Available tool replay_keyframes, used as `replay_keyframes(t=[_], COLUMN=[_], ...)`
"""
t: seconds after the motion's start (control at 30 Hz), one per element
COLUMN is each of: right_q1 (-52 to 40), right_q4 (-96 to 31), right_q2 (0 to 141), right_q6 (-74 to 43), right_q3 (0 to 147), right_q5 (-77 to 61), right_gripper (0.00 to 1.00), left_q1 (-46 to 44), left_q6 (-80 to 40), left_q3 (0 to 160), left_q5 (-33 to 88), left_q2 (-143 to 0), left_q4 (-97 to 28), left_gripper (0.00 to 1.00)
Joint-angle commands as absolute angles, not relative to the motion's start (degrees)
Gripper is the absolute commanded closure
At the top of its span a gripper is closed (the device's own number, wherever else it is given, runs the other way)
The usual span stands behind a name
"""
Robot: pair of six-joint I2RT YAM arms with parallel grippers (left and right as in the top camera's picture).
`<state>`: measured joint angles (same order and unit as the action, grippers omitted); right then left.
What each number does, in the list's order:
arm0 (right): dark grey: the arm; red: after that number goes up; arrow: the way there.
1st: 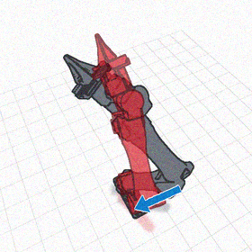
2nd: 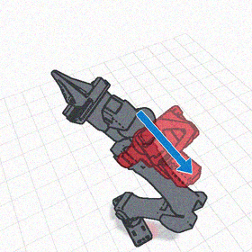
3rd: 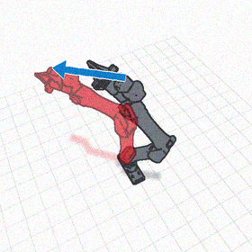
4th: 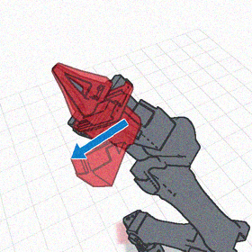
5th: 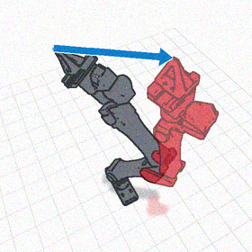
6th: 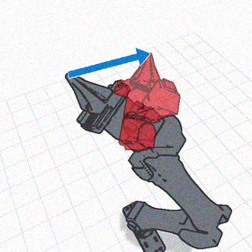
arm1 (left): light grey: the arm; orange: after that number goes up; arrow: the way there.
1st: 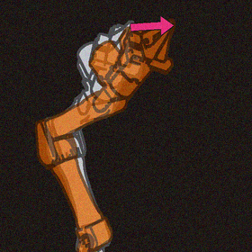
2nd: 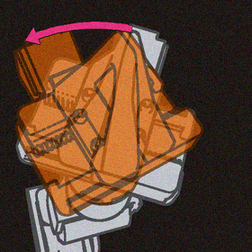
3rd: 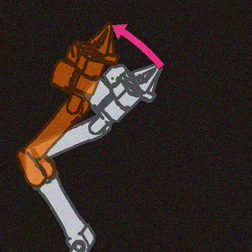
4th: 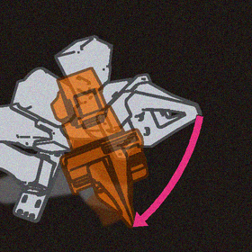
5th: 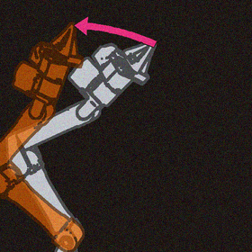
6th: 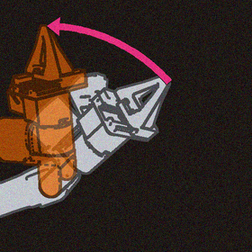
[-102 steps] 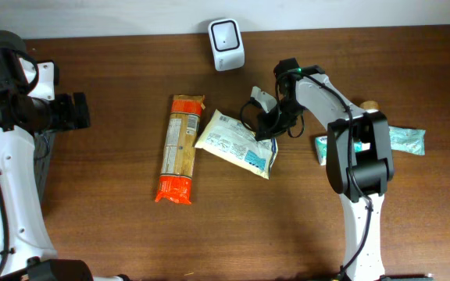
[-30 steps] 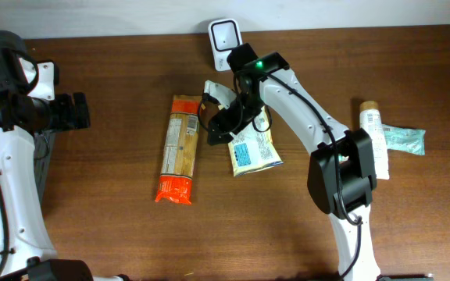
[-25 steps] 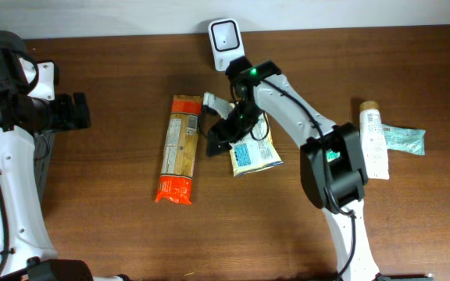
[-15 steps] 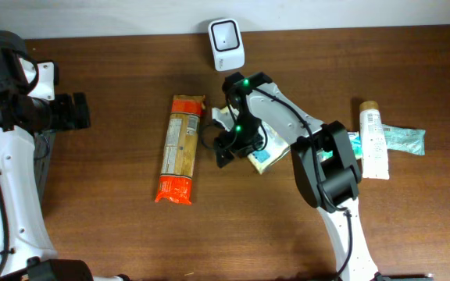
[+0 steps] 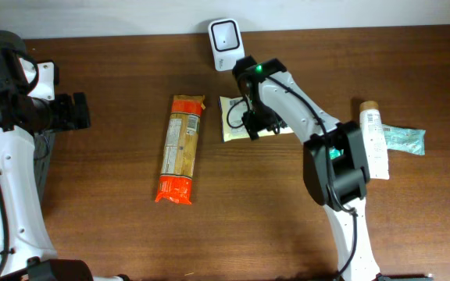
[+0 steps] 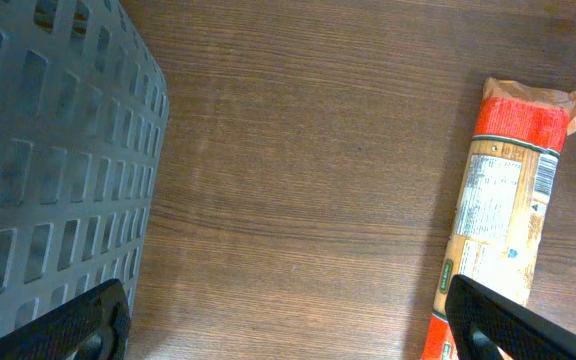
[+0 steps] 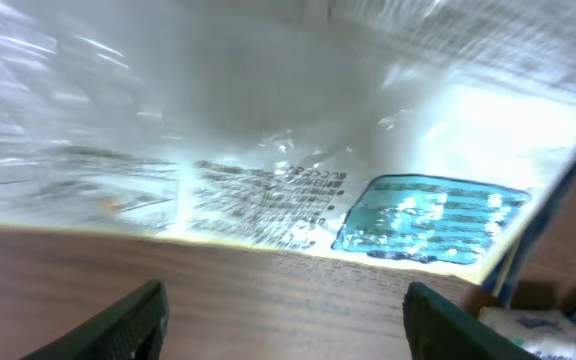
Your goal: Scan the item barcode
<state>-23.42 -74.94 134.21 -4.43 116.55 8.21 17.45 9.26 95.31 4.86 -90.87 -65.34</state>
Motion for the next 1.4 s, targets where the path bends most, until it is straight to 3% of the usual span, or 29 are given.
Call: replay_keyframes(t=[0.0, 0.2, 0.47, 0.53, 0.57, 0.63, 0.67, 0.77, 0.93, 1.13, 1.37], right_q1=[-18.5, -6.61, -8.82, -9.41, -9.78, -10.63, -10.81, -10.87, -9.63, -6.44, -6.28], right_q4=[-72.9, -67.96, -65.36, -65.19, -65.34, -65.54, -65.52, -65.58, -67.96, -73.71, -77.67], right_q2=[128.2, 135.11, 141.53, 142.71, 143.57, 147.55, 148.94, 150.08, 148.22, 132.64, 116.92], right_q6=[-4.78, -4.25, 0.64, 0.6, 0.6, -0.51, -0.97, -1.13, 0.47, 12.21, 12.21], right_q3=[119.2, 118.78, 118.5, 118.28, 118.28, 117.54, 117.1, 116.05, 116.22, 116.36, 116.36], right_q5=[1.54, -13.34, -16.67, -15.16, -14.02, -11.18, -11.22, -12.51, -23.49, -47.11, -55.4], right_gripper=[0.16, 0.1, 0.11, 0.15, 0.22, 0.48, 0.65, 0.96, 0.96, 0.96, 0.96], left_q1=[17.8, 17.8, 17.8, 17.8, 17.8, 17.8, 17.8, 17.8, 17.8, 17.8, 17.8], left_q6=[9.98, 9.98, 9.98, 9.98, 9.98, 9.96, 9.96, 9.98, 9.96, 9.98, 9.96], left_q3=[95.72, 95.72, 95.72, 95.72, 95.72, 95.72, 95.72, 95.72, 95.72, 95.72, 95.72], left_q5=[4.86, 4.86, 4.86, 4.86, 4.86, 4.86, 4.86, 4.86, 4.86, 4.86, 4.86], left_q2=[-90.78, -90.78, -90.78, -90.78, -90.78, -90.78, -90.78, -90.78, -90.78, -90.78, -90.78], left_q4=[-65.25, -65.25, -65.25, -65.25, -65.25, -65.25, -65.25, -65.25, -65.25, -65.28, -65.28], left_gripper=[0.01, 0.01, 0.01, 0.01, 0.01, 0.01, 0.01, 0.01, 0.01, 0.01, 0.01])
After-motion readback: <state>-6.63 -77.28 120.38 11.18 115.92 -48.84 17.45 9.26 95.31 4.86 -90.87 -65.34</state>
